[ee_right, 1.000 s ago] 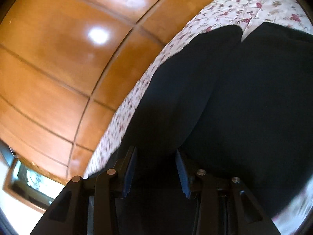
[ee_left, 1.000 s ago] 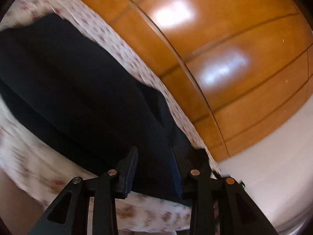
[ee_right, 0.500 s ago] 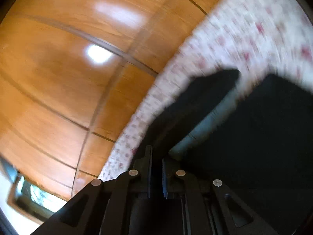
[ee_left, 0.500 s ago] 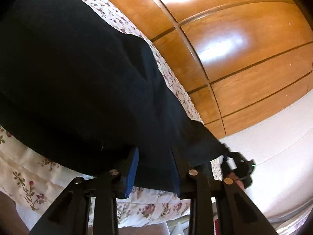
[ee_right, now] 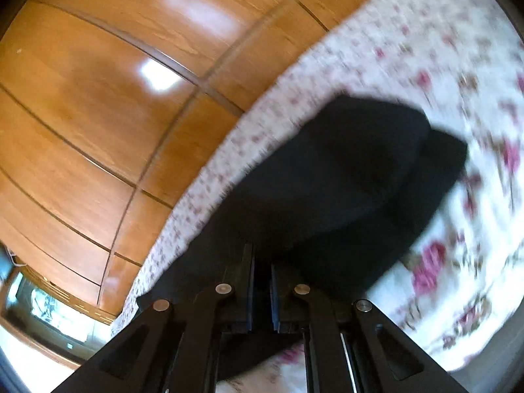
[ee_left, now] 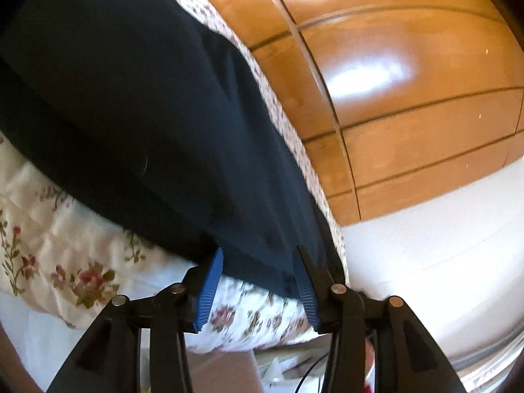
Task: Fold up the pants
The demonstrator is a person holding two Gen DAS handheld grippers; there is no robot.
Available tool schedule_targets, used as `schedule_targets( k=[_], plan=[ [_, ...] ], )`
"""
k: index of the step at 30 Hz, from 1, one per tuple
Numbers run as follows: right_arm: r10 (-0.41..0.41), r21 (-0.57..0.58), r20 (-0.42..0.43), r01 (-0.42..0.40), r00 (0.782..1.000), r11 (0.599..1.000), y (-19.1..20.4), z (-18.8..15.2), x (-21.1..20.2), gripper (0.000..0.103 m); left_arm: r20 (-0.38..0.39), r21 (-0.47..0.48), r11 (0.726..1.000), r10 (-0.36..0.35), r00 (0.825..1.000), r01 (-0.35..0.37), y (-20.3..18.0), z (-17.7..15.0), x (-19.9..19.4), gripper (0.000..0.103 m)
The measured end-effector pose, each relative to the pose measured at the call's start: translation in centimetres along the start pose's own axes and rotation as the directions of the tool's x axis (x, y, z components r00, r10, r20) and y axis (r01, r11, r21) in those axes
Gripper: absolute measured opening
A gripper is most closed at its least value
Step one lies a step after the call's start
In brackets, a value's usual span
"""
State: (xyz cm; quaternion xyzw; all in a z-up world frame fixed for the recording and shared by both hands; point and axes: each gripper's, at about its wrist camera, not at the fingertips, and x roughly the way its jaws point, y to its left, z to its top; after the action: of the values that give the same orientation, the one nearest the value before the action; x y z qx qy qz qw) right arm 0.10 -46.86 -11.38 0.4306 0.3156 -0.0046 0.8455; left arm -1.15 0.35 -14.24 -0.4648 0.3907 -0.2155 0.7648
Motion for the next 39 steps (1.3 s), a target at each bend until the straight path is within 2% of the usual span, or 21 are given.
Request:
schedule_targets(
  k=[1, 3, 4, 5, 7, 10, 12, 13, 14, 15, 18, 20, 22, 26, 28, 30, 31, 33, 35, 37, 39],
  plan=[
    [0.021, 0.014, 0.003, -0.021, 1.000, 1.000, -0.4, 0.0, 0.0, 0.012, 0.008, 0.000, 1.000, -0.006, 1.000, 0.006, -0.2, 0.0, -0.2, 0.048],
    [0.043, 0.058, 0.019, -0.044, 0.999, 0.997, -0.9, 0.3, -0.2, 0.025, 0.015, 0.001, 0.999, -0.032, 0.999, 0.032, -0.6, 0.4, -0.4, 0.049],
    [0.050, 0.075, 0.036, -0.053, 0.998, 0.996, -1.1, 0.4, -0.6, 0.040, 0.020, -0.002, 1.000, -0.029, 0.999, 0.029, -0.6, 0.4, -0.4, 0.050],
    [0.059, 0.094, 0.066, -0.065, 0.996, 0.993, -1.4, 0.6, -1.1, 0.049, 0.024, -0.009, 1.000, -0.022, 0.999, 0.023, -0.6, 0.3, -0.5, 0.050],
    [0.048, 0.120, 0.099, -0.059, 0.994, 0.991, -1.8, 1.2, -1.5, 0.050, 0.031, -0.045, 0.999, -0.009, 0.999, 0.010, 0.0, 0.5, -0.2, 0.050],
    [0.028, 0.177, 0.103, -0.046, 0.994, 0.983, -2.9, 2.2, -1.1, 0.050, 0.044, -0.068, 0.998, -0.002, 0.999, 0.005, 0.0, 0.9, 0.4, 0.049],
    [0.034, 0.201, 0.113, -0.057, 0.993, 0.978, -3.6, 2.7, -1.0, 0.044, 0.048, -0.059, 0.998, 0.021, 0.999, -0.018, -0.9, 1.4, 2.1, 0.046],
    [0.012, 0.201, 0.116, -0.036, 0.993, 0.979, -3.8, 3.0, -0.9, 0.032, 0.048, -0.058, 0.998, 0.028, 0.998, -0.025, -1.0, 1.5, 2.1, 0.036],
    [-0.011, 0.201, 0.110, -0.011, 0.994, 0.980, -4.0, 3.2, -0.9, 0.018, 0.046, -0.051, 0.998, 0.041, 0.998, -0.039, -1.1, 1.5, 2.1, 0.017],
    [-0.017, 0.203, 0.103, -0.004, 0.995, 0.979, -4.1, 3.2, -0.8, 0.014, 0.025, -0.026, 0.997, 0.077, 0.997, -0.076, -1.3, 1.6, 2.1, 0.009],
    [-0.034, 0.199, 0.092, 0.015, 0.995, 0.980, -4.1, 3.9, -1.0, 0.009, 0.007, -0.006, 0.998, 0.057, 0.998, -0.057, -1.7, 1.5, 1.4, 0.007],
    [-0.014, 0.183, 0.138, -0.012, 0.990, 0.983, -3.7, 4.7, -2.1, 0.008, 0.023, 0.017, 1.000, 0.024, 0.999, -0.024, -2.6, 1.5, 0.1, 0.006],
    [0.005, 0.161, 0.179, -0.034, 0.984, 0.986, -3.2, 5.2, -3.5, 0.008, 0.013, 0.060, 0.998, 0.011, 1.000, -0.012, -3.5, 1.1, -0.9, 0.000],
    [-0.028, 0.139, 0.173, 0.004, 0.984, 0.990, -3.5, 5.0, -4.5, 0.008, -0.026, 0.109, 0.992, 0.063, 0.998, -0.060, -3.2, -0.2, -1.2, 0.000],
    [-0.077, 0.134, 0.153, 0.057, 0.985, 0.989, -4.3, 4.1, -4.3, 0.008, -0.051, 0.085, 0.991, 0.108, 0.993, -0.104, -1.9, -0.7, -0.5, 0.000],
    [-0.093, 0.167, 0.133, 0.070, 0.987, 0.983, -5.6, 3.4, -3.9, 0.008, -0.077, 0.024, 0.994, 0.105, 0.992, -0.103, -0.5, -0.8, -0.2, 0.000],
    [-0.088, 0.199, 0.122, 0.063, 0.989, 0.978, -6.3, 3.0, -3.6, 0.008, -0.067, -0.009, 0.997, 0.078, 0.995, -0.079, -0.1, -0.6, -0.2, 0.000],
    [-0.041, 0.247, 0.140, 0.006, 0.989, 0.969, -7.0, 2.7, -3.6, 0.008, -0.013, -0.016, 0.999, 0.050, 0.999, -0.050, -0.3, -0.2, -0.7, 0.005],
    [-0.040, 0.232, 0.143, 0.005, 0.989, 0.973, -6.6, 2.7, -3.8, 0.011, 0.050, -0.008, 0.999, 0.039, 0.998, -0.039, -0.8, 0.4, -1.2, 0.037],
    [-0.026, 0.206, 0.134, -0.003, 0.991, 0.979, -5.9, 2.9, -3.8, 0.014, 0.078, -0.039, 0.999, 0.035, 0.996, -0.032, -0.9, 1.0, -1.4, 0.043],
    [-0.005, 0.186, 0.122, -0.018, 0.992, 0.982, -5.3, 3.1, -3.7, 0.033, 0.071, -0.085, 0.996, 0.032, 0.997, -0.026, -0.6, 1.6, -0.4, 0.046]
  ],
)
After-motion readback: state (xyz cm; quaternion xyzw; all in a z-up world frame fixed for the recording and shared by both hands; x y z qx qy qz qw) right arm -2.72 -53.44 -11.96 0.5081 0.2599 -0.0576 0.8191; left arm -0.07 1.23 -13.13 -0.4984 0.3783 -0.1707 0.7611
